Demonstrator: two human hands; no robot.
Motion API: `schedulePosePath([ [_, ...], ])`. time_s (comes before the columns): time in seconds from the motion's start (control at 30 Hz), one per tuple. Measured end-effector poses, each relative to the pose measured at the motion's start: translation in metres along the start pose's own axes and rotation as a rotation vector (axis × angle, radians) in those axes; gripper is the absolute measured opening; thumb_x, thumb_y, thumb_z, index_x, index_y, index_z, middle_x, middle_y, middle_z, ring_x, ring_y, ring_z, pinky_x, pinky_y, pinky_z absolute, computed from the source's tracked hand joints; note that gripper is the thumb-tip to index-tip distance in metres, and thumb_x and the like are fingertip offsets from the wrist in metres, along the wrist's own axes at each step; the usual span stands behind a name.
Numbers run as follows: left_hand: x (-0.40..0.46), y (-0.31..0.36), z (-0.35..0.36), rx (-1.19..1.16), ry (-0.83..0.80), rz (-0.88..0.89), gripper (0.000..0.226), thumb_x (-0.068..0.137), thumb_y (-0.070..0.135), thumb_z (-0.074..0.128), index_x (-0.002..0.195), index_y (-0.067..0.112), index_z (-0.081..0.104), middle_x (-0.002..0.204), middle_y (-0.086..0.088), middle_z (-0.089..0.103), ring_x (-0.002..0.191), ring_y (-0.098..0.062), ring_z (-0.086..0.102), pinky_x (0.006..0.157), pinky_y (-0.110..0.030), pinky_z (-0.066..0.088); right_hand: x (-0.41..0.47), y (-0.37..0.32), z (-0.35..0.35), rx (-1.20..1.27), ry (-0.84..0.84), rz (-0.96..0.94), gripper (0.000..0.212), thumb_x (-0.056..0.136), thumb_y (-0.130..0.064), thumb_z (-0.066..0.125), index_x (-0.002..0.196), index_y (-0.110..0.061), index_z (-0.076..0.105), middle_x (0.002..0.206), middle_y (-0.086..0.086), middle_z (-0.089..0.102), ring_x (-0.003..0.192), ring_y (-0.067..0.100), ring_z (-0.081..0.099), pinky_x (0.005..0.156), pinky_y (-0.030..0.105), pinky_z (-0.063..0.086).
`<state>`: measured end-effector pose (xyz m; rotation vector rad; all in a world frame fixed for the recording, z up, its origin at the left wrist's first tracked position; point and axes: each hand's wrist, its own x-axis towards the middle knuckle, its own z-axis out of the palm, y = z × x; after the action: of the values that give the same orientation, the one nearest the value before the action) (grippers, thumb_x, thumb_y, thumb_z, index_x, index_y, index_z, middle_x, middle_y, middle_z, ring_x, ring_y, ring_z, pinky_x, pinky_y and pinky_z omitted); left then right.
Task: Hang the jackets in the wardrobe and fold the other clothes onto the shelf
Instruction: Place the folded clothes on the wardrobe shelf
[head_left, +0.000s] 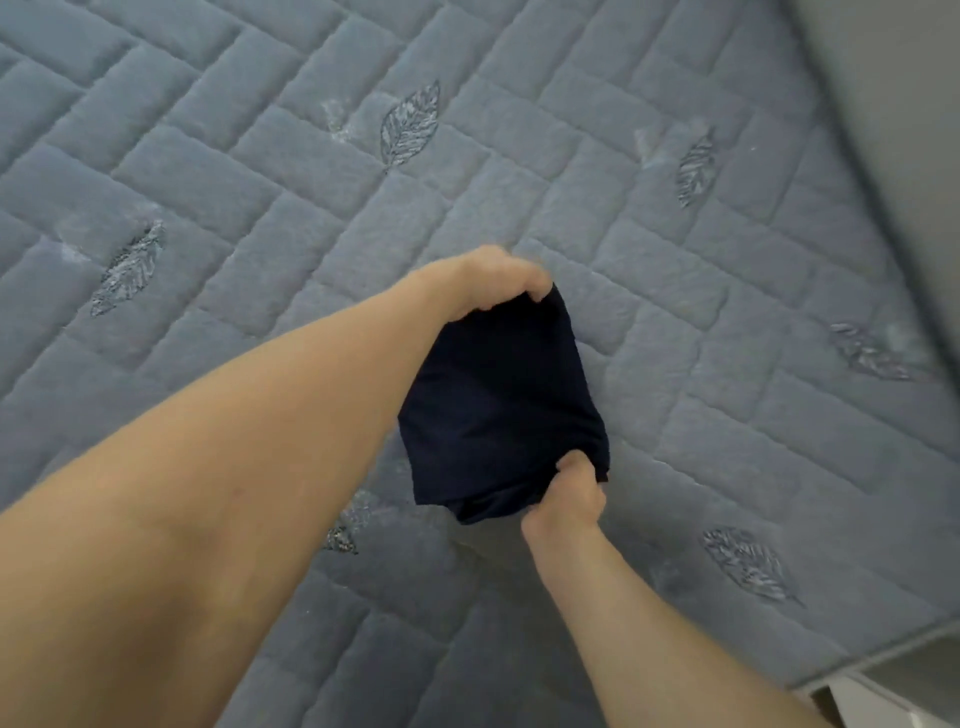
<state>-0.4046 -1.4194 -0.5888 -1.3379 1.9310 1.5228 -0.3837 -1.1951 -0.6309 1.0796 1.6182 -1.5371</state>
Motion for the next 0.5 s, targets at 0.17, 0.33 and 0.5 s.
schedulePosePath([
  [0.17,0.032,-0.013,0.027,0.615,0.106,0.050,0.078,0.071,0.056,0.071,0.140,0.030,0.045,0.140,-0.007,0.041,0.132,-0.034,0.036,0.112,-0.046,0.023,0.033,-0.019,0.005,0.115,-0.095,0.160,0.053,0.093,-0.040,0.050,0.142,-0.022,0.045,0.137,0.009,0.054,0.106,0.030,0.059,0.079,0.041,0.054],
  [0.33,0.050,-0.047,0.037,0.550,0.054,-0.033,0.088,0.067,0.067,0.075,0.133,0.020,0.043,0.134,-0.005,0.050,0.126,-0.031,0.045,0.105,-0.047,0.040,0.038,0.005,0.008,0.048,-0.253,0.179,0.092,0.067,-0.063,0.079,0.144,-0.034,0.037,0.137,-0.002,0.056,0.118,0.025,0.059,0.101,0.052,0.048],
  [0.5,0.053,-0.053,0.031,0.334,-0.035,-0.057,0.053,0.065,0.066,0.078,0.102,0.030,0.067,0.104,0.005,0.070,0.093,-0.017,0.065,0.090,-0.034,0.052,0.060,0.004,0.003,-0.051,-0.272,0.183,0.061,0.073,-0.041,0.084,0.125,-0.020,0.061,0.119,0.001,0.069,0.106,0.024,0.066,0.095,0.051,0.053],
])
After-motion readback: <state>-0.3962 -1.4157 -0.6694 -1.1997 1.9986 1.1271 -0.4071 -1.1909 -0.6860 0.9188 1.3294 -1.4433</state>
